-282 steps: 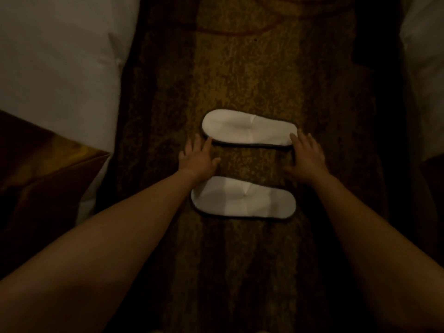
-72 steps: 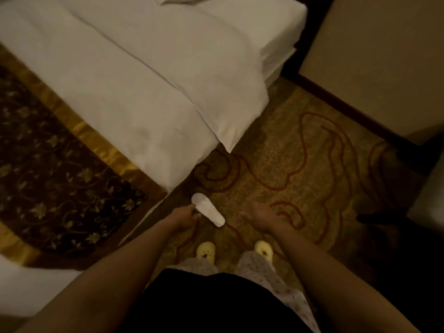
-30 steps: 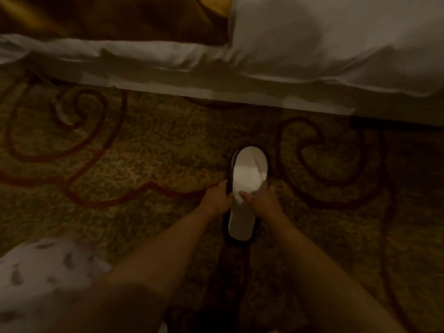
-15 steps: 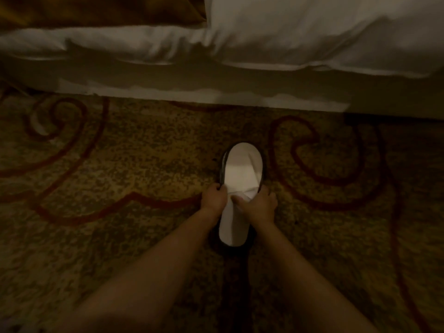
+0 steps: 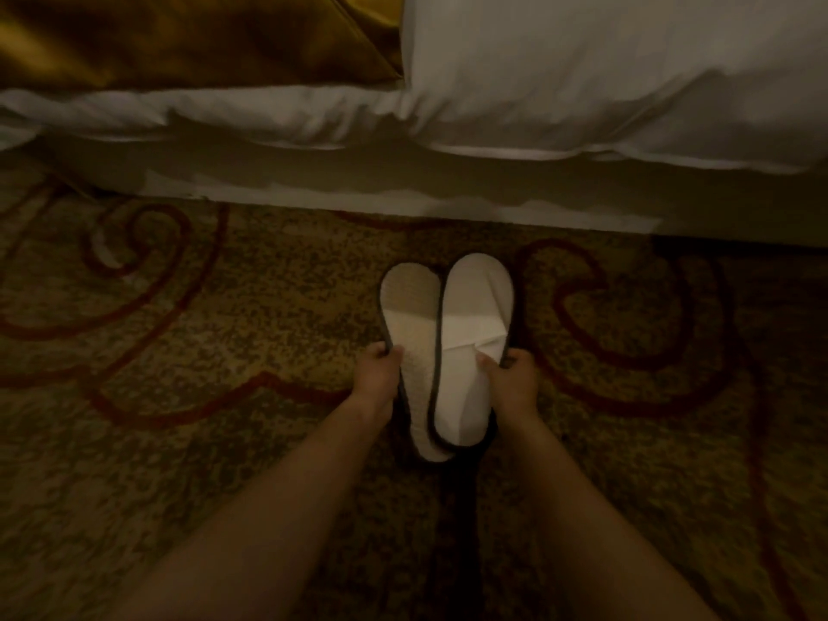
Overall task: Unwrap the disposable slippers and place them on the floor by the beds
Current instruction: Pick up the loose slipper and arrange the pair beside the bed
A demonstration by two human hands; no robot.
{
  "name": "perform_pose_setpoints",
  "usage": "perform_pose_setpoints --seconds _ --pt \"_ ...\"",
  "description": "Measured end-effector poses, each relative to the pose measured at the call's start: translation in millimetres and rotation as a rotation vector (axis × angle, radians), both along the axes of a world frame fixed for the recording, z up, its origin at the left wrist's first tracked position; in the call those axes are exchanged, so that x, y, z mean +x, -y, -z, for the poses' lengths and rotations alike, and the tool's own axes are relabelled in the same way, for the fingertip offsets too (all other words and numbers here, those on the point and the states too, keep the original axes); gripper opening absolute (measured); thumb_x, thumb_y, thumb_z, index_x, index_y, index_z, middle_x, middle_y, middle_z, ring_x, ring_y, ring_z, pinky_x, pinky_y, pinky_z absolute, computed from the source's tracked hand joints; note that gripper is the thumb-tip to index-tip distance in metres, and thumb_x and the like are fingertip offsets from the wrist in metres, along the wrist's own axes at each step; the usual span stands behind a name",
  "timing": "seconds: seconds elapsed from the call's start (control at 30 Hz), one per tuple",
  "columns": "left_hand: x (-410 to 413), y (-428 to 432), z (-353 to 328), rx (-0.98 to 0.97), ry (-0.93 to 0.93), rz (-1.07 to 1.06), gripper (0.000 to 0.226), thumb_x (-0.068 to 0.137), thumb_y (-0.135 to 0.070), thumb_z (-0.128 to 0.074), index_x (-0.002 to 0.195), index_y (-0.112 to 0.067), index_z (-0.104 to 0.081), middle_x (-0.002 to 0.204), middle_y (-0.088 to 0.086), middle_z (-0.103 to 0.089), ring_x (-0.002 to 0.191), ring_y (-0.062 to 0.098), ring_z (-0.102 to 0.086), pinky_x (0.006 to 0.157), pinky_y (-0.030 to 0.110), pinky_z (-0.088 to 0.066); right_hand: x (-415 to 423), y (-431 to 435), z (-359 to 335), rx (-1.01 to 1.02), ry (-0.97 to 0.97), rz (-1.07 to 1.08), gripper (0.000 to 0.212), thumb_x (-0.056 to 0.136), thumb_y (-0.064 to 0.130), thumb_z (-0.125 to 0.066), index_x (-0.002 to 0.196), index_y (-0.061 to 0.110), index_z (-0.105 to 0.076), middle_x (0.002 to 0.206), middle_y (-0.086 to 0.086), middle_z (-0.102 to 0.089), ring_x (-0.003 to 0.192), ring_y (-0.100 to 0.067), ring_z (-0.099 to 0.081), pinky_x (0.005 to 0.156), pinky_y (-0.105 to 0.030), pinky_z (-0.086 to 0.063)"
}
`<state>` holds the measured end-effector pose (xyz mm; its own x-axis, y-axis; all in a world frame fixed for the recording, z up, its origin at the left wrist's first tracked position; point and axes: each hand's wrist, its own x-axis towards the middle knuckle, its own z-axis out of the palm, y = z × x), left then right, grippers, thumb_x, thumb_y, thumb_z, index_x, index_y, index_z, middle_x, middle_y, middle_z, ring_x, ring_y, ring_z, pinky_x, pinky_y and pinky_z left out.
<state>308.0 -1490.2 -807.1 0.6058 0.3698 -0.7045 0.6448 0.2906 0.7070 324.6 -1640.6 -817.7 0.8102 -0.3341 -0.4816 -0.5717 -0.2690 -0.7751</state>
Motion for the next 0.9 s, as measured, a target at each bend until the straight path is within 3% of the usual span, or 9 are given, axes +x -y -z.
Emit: perform_pose_setpoints --seconds 0.2,0.3,0.37,0.43,0.5,0.6,0.67,0.77,0.9 --pt "-4 -30 -2 0.053 -0.018 -0.015 0.030 0.098 -0.020 -0.042 0.125 -0.008 -0.050 0.120 0.017 -0.058 0.108 0.033 -0.057 0.094 0.045 -0.050 17 27 2 -0.232 -0.083 -0.075 0.046 0.091 0.013 -0.053 0.131 -0.005 -0.039 0.135 -0.024 -0.046 0.121 -0.038 -0.046 0.101 -0.039 -0.038" --pt "-4 -37 -3 0.000 -0.024 -0.045 0.032 0.098 -0.021 -0.043 0.128 -0.011 -0.048 0.114 0.012 -0.058 0.101 0.026 -0.055 0.082 0.037 -0.048 14 22 -2 -0.605 -0.155 -0.229 0.055 0.089 0.019 -0.054 0.136 -0.001 -0.031 0.139 -0.026 -0.035 0.125 -0.039 -0.036 0.104 -0.041 -0.032" --pt "-4 -39 -5 -0.034 -0.025 -0.060 0.032 0.097 -0.021 -0.045 0.128 -0.011 -0.049 0.112 0.011 -0.058 0.101 0.026 -0.056 0.080 0.036 -0.047 13 10 -10 -0.799 0.038 -0.292 0.055 0.089 0.024 -0.054 0.136 0.003 -0.034 0.136 -0.023 -0.039 0.122 -0.037 -0.038 0.101 -0.041 -0.033" --pt "-3 -39 -8 -0.073 -0.018 -0.054 0.032 0.097 -0.022 -0.046 0.127 -0.011 -0.050 0.118 0.012 -0.059 0.107 0.028 -0.056 0.091 0.041 -0.049 15 -8 -18 -0.574 0.181 -0.439 0.055 0.091 0.033 -0.052 0.135 0.003 -0.039 0.135 -0.019 -0.046 0.120 -0.033 -0.045 0.099 -0.038 -0.037" --pt "1 -37 -11 -0.118 0.010 -0.018 0.025 0.096 -0.024 -0.046 0.117 -0.015 -0.056 0.120 0.010 -0.061 0.108 0.026 -0.057 0.098 0.044 -0.046 17 -27 -26 -0.144 0.047 -0.631 0.055 0.092 0.040 -0.051 0.134 0.005 -0.044 0.132 -0.014 -0.052 0.119 -0.029 -0.051 0.096 -0.036 -0.042" --pt "6 -37 -22 -0.237 0.135 0.022 0.018 0.097 -0.028 -0.044 0.098 -0.024 -0.061 0.108 0.001 -0.066 0.096 0.017 -0.062 0.079 0.034 -0.055 19 -43 -39 0.193 0.055 -0.593 0.036 0.091 0.023 -0.057 0.122 0.006 -0.054 0.123 -0.011 -0.060 0.113 -0.026 -0.058 0.092 -0.038 -0.050" --pt "10 -41 -28 -0.349 0.193 0.010 0.028 0.098 -0.040 -0.037 0.108 -0.026 -0.059 0.109 -0.004 -0.065 0.099 0.015 -0.060 0.073 0.029 -0.053 24 -43 -49 0.286 0.179 -0.517 0.026 0.089 0.015 -0.059 0.114 0.009 -0.059 0.116 -0.007 -0.064 0.107 -0.022 -0.060 0.088 -0.036 -0.052" --pt "16 -59 -36 -0.444 0.139 0.013 0.051 0.095 -0.055 -0.026 0.126 -0.023 -0.050 0.124 0.004 -0.056 0.115 0.022 -0.051 0.093 0.039 -0.042 36 -37 -62 0.339 0.292 -0.567 0.016 0.088 0.016 -0.061 0.103 0.022 -0.063 0.101 0.006 -0.065 0.097 -0.013 -0.062 0.078 -0.025 -0.053" --pt "18 -84 -56 -0.582 0.013 0.199 0.046 0.094 -0.043 -0.038 0.107 -0.008 -0.065 0.103 0.016 -0.068 0.097 0.033 -0.065 0.084 0.048 -0.052 42 -35 -64 0.176 0.445 -0.690 0.023 0.085 0.002 -0.059 0.096 0.020 -0.068 0.104 -0.001 -0.066 0.101 -0.018 -0.060 0.081 -0.019 -0.050"
